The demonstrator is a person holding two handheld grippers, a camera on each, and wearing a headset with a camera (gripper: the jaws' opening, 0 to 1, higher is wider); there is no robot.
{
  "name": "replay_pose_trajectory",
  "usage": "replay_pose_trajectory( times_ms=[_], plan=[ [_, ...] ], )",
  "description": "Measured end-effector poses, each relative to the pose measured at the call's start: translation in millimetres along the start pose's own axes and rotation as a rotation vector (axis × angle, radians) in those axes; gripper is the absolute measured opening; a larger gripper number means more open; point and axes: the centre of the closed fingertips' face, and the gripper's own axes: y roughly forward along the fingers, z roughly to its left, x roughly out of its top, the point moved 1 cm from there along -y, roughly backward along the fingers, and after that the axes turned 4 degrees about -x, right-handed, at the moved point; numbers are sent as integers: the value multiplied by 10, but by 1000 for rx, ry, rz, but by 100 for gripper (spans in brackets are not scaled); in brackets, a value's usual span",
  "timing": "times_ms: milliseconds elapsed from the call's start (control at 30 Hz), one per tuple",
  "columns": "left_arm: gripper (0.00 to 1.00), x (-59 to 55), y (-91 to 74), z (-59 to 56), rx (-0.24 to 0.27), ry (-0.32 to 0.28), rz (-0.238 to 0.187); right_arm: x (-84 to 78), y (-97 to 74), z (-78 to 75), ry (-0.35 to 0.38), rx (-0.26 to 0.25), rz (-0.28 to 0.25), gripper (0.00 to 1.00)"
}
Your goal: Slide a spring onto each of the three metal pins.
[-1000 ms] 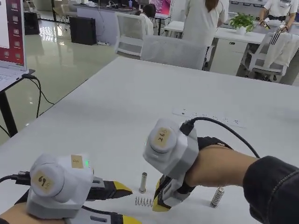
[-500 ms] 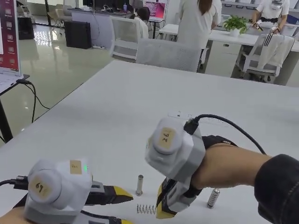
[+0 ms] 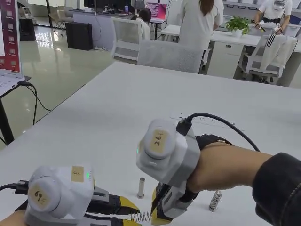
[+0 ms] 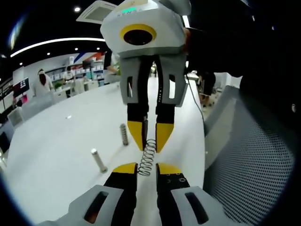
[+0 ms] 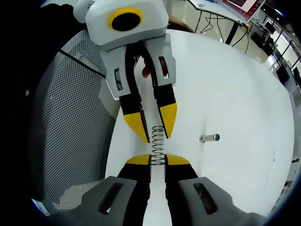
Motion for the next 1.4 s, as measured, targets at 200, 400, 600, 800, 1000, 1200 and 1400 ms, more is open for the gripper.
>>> replay_pose_trajectory(
  times_ms=[200,400,600,800,1000,1200,1400],
  plan=[
    [3,-33,3,8,2,-3,17,71,-75,10,-8,-4,-22,8],
    [3,-47,4,11,5,-9,25,166,-133,0,-12,-13,-54,8],
    [3,-53,3,12,1,-9,26,332,-205,5,-16,-18,-114,8],
    [3,-30,-2,20,3,-12,11,429,-229,-1,-26,-27,-144,7],
    [2,-32,-3,34,8,-14,12,422,-222,-15,-29,-31,-145,8],
    [2,-27,-7,36,9,-19,5,406,-189,-12,-28,-26,-142,12],
    [2,-6,-14,44,11,-21,-10,383,-139,-4,-21,-20,-140,12]
  ],
)
